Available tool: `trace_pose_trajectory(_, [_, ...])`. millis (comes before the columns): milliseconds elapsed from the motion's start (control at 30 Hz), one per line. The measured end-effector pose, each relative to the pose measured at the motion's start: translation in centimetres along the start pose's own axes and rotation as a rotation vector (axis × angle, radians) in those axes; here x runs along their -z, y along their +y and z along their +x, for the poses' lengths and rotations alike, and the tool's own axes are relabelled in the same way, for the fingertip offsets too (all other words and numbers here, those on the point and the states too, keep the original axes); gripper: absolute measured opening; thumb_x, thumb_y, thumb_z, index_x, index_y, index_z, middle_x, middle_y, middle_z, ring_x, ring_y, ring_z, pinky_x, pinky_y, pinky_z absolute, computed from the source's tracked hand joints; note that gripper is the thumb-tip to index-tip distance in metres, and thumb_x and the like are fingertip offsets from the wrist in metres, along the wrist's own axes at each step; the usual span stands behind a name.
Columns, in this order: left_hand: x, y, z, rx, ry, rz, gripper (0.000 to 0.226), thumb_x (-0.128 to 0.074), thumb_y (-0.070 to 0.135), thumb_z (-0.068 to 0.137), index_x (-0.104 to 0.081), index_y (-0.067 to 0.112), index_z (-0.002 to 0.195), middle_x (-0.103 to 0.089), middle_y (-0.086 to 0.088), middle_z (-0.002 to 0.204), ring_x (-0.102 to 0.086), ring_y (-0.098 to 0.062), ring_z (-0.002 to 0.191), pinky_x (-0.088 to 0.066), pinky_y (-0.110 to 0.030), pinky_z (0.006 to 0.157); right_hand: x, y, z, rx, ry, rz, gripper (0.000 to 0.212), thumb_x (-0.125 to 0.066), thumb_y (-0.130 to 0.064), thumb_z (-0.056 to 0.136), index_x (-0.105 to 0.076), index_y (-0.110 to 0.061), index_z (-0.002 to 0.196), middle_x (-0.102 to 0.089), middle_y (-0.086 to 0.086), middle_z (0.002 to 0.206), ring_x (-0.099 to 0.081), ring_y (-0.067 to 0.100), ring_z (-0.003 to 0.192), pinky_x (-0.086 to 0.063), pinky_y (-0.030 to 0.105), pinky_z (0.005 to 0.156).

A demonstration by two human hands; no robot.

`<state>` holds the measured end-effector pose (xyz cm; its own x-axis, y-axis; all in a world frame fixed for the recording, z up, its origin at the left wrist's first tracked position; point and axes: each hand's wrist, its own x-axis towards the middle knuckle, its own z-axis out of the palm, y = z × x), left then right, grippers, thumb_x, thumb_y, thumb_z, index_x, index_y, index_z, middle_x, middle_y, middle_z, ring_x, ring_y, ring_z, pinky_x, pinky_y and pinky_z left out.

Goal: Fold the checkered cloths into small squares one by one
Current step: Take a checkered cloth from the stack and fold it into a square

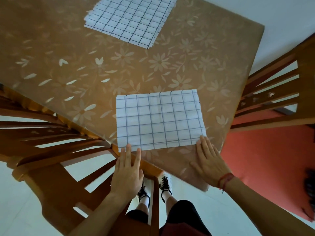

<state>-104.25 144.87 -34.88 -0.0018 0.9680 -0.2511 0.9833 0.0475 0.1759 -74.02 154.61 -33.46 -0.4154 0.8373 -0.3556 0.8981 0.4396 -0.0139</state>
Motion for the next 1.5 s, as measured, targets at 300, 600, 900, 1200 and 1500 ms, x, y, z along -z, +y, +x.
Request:
trace_pose_trajectory(300, [0.4,0.3,0.1,0.013,-0.009,0.004,0.087,-0.067,0.037,0.086,-0.020,0.012,0.155,-0.009,-0.025,0.160,-0.011,-0.044,0.147,-0.026,-0.054,0.112,0.1,0.1,-0.2,-0.045,0.057,0.012,0.073,-0.028,-0.053,0.094,-0.040,0.002,0.142,-0.028,0.026,0.152,-0.030,0.040,0.140,-0.027,0.050,0.110])
trace_pose_trajectory(600, [3.6,1.1,3.3,0.079,0.060,-0.045,0.045,-0.074,0.026,0.079,-0.063,0.014,0.121,-0.050,-0.015,0.135,-0.046,-0.034,0.125,-0.048,-0.048,0.098,4.6,0.6,5.4,-0.392,0.233,0.576,0.032,-0.061,-0.030,0.085,-0.065,-0.013,0.111,-0.057,0.011,0.107,-0.054,0.031,0.098,-0.048,0.041,0.083])
trace_pose_trajectory(900, [4.0,4.5,9.3,-0.044,0.012,-0.054,0.042,-0.063,0.024,0.089,-0.054,0.022,0.130,-0.048,-0.010,0.139,-0.046,-0.029,0.126,-0.049,-0.043,0.096,8.8,3.8,12.6,-0.868,0.092,0.995,0.045,-0.057,-0.050,0.078,-0.067,-0.007,0.087,-0.068,0.009,0.083,-0.062,0.027,0.078,-0.045,0.030,0.064])
trace_pose_trajectory(1200, [4.0,4.5,9.2,-0.017,0.018,-0.037,0.048,-0.072,0.025,0.083,-0.056,0.024,0.128,-0.052,-0.007,0.136,-0.049,-0.029,0.124,-0.050,-0.043,0.093,9.2,3.8,14.7,-0.852,-0.059,1.099,0.062,-0.065,-0.053,0.075,-0.064,-0.004,0.112,-0.069,0.009,0.103,-0.065,0.028,0.094,-0.053,0.036,0.080])
trace_pose_trajectory(1500, [3.7,4.1,9.3,-0.035,0.022,-0.056,0.052,-0.075,0.026,0.080,-0.055,0.025,0.128,-0.050,-0.006,0.137,-0.049,-0.029,0.126,-0.050,-0.043,0.095,10.1,4.2,16.2,-0.711,-0.005,1.131,0.030,-0.079,-0.025,0.072,-0.074,0.000,0.088,-0.074,0.016,0.089,-0.070,0.032,0.086,-0.058,0.046,0.082])
